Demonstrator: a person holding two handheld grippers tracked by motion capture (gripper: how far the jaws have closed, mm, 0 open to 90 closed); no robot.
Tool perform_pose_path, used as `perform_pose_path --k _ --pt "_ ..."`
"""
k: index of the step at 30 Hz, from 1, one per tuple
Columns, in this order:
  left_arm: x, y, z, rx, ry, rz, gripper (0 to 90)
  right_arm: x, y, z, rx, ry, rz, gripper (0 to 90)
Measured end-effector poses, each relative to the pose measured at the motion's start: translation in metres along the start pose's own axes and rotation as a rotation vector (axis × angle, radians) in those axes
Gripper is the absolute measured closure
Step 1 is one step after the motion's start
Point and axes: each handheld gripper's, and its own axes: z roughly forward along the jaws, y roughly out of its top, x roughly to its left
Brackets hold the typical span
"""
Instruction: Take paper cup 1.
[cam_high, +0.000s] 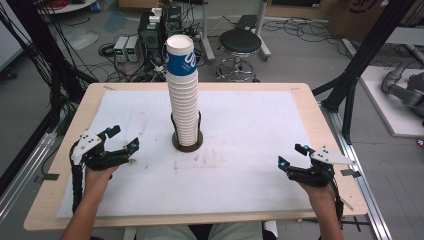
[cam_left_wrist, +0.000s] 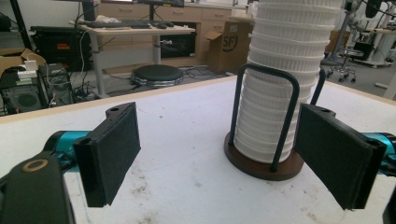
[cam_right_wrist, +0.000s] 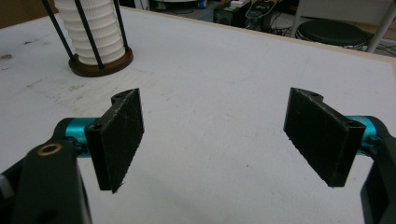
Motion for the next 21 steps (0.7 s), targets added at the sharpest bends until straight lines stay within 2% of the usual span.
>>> perform_pose_path --k 4,9,14,19,21 --pt "0.0 -0.001 0.001 0.005 0.003 -0.004 14.5 -0.001 0.0 0.0 0.0 0.005 0.0 20.6" --pt "-0.002 -0.002 0.001 0.012 0.005 0.011 14.6 -0.001 0.0 0.001 -0.004 0.015 0.009 20.6" --pt "-0.003 -0.001 -0.002 0.002 -0.002 0.006 14.6 0.003 0.004 0.002 -0.002 0.027 0.003 20.6" --pt "-0.004 -0.001 -0.006 0.002 -0.021 0.004 14.7 0.013 0.013 0.006 -0.014 0.084 0.004 20.6" --pt "-0.004 0.0 -0.006 0.0 -0.025 0.001 14.7 0.018 0.02 0.008 -0.018 0.107 -0.012 20.6"
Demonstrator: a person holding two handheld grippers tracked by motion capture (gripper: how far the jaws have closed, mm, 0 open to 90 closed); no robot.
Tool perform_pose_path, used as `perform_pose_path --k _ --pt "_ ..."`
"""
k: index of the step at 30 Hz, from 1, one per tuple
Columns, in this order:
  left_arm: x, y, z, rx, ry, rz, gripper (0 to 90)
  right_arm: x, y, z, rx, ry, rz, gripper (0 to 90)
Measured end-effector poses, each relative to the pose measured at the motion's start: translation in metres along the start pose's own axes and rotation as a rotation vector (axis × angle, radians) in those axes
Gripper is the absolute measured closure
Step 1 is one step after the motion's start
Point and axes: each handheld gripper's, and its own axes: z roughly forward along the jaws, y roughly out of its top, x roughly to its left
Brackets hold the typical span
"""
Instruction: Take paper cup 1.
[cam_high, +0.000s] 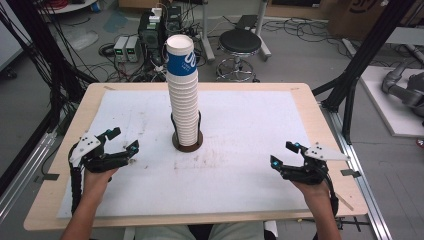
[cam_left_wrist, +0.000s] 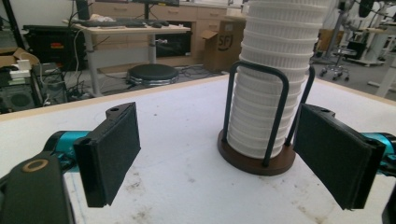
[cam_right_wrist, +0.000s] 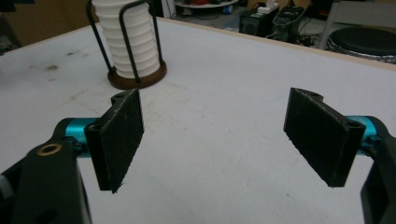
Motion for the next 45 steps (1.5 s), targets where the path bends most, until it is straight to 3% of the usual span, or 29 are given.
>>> perform_pose_path --k 6,14,21,23,27,30,31,35,45 --pt "0.0 -0.001 0.002 0.001 -0.006 -0.003 14.7 0.01 0.02 0.006 -0.034 0.065 -0.013 20.6" --pt "-0.003 -0.002 0.008 0.02 -0.026 0.008 14.7 0.019 0.067 0.027 -0.048 0.161 -0.051 20.6" --pt "-0.005 -0.003 0.011 0.031 -0.04 0.015 14.7 0.026 0.116 0.05 -0.025 0.225 -0.114 20.6" --pt "-0.005 -0.003 0.01 0.03 -0.041 0.014 14.7 0.026 0.122 0.053 -0.023 0.235 -0.117 20.6" --pt "-0.005 -0.004 0.01 0.034 -0.042 0.012 14.7 0.029 0.151 0.068 -0.009 0.279 -0.133 20.6" --pt "-0.005 -0.004 0.011 0.036 -0.042 0.013 14.7 0.03 0.162 0.073 -0.011 0.291 -0.142 20.6" --pt "-0.005 -0.004 0.011 0.035 -0.041 0.015 14.7 0.033 0.176 0.078 -0.015 0.308 -0.15 20.6" --pt "-0.005 -0.005 0.011 0.041 -0.04 0.018 14.7 0.039 0.2 0.089 -0.01 0.328 -0.179 20.6" --pt "-0.003 -0.005 0.012 0.039 -0.038 0.008 14.7 0.049 0.241 0.114 0.009 0.359 -0.206 20.6"
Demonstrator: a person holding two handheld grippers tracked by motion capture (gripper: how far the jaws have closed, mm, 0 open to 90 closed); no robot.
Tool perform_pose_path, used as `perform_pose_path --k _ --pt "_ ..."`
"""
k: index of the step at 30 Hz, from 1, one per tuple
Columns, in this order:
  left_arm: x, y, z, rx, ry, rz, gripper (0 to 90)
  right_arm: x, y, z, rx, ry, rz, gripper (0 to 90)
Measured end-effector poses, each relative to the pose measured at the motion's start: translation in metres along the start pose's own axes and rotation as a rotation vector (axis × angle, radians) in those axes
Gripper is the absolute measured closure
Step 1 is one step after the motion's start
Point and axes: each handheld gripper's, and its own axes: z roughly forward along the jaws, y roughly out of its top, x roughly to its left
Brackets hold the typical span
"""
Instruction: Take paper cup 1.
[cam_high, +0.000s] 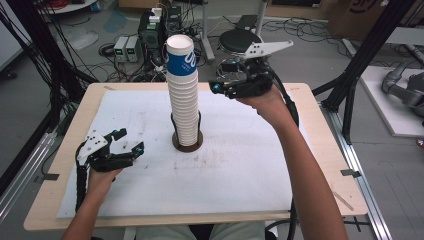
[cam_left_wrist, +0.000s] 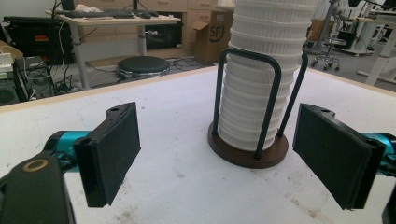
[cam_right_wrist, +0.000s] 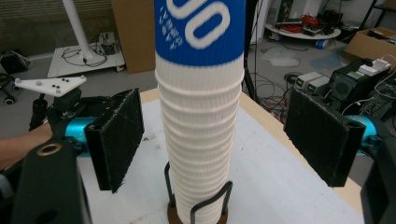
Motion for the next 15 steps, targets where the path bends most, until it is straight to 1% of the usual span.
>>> perform_pose_path --k 4,10,12,13,14,15 --pt "0.001 0.0 0.001 -0.001 0.001 0.003 14.8 -0.002 0.02 0.012 0.015 0.018 -0.008 20.6" --pt "0.003 0.0 0.0 -0.002 0.005 -0.005 14.7 -0.002 0.048 0.029 0.019 0.036 -0.019 20.6" --pt "0.003 0.0 0.0 -0.006 0.007 -0.004 14.8 -0.002 0.055 0.034 0.017 0.042 -0.027 20.6" --pt "0.003 -0.001 -0.001 -0.005 0.007 -0.007 14.7 -0.001 0.059 0.037 0.024 0.045 -0.033 20.6" --pt "0.003 -0.001 -0.001 -0.005 0.007 -0.007 14.7 -0.001 0.059 0.037 0.024 0.045 -0.033 20.6" --pt "0.004 -0.002 -0.002 -0.004 0.007 -0.008 14.8 -0.002 0.064 0.042 0.034 0.046 -0.033 20.6"
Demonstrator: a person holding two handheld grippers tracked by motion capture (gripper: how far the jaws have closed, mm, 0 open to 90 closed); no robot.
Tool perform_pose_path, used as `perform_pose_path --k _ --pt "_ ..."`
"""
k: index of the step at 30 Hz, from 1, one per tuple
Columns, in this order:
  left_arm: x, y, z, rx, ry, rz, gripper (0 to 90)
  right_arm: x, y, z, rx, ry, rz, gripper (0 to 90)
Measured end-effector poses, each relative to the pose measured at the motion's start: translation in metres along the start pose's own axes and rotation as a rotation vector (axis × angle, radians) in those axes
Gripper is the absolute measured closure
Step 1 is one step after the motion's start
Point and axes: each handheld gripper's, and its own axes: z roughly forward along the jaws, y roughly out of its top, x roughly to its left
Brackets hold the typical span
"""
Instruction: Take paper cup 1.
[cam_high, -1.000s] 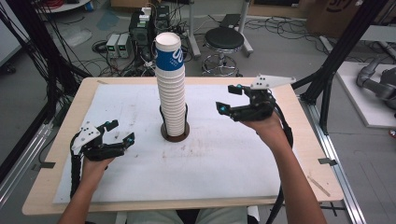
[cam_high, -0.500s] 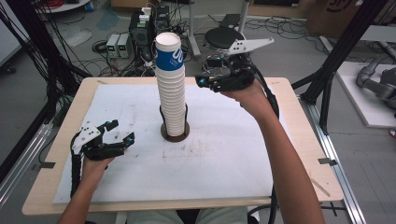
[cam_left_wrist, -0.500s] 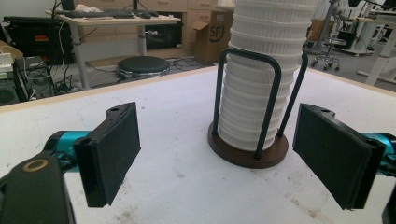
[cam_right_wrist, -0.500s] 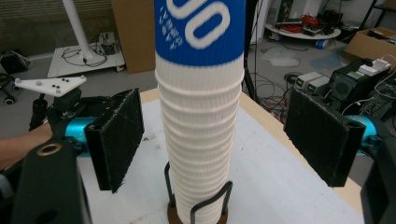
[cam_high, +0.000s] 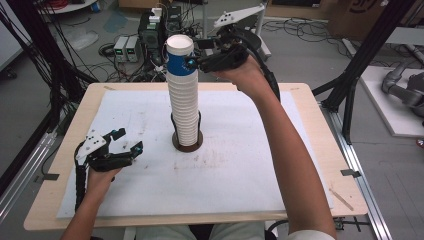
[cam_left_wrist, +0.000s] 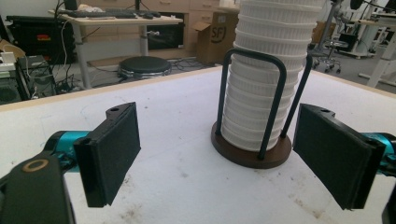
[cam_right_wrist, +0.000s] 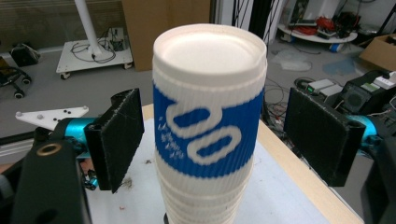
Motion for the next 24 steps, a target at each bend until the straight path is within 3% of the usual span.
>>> perform_pose_path --k 8,11,13,19,24 --pt "0.001 -0.001 -0.002 0.001 0.004 -0.004 14.8 -0.004 0.01 0.012 -0.016 0.026 0.023 20.5" --pt "0.001 -0.001 -0.002 0.003 0.002 -0.006 14.8 -0.003 0.014 0.021 0.007 0.028 0.018 21.0" --pt "0.001 -0.001 -0.001 0.001 0.002 -0.009 14.8 -0.003 0.016 0.024 0.013 0.041 0.01 27.9" --pt "0.001 -0.001 -0.001 0.002 0.003 -0.007 14.8 -0.001 0.021 0.025 0.034 0.028 -0.003 29.4" --pt "0.001 -0.001 -0.001 0.001 -0.003 -0.005 15.3 -0.001 0.025 0.021 0.0 0.025 0.011 30.0"
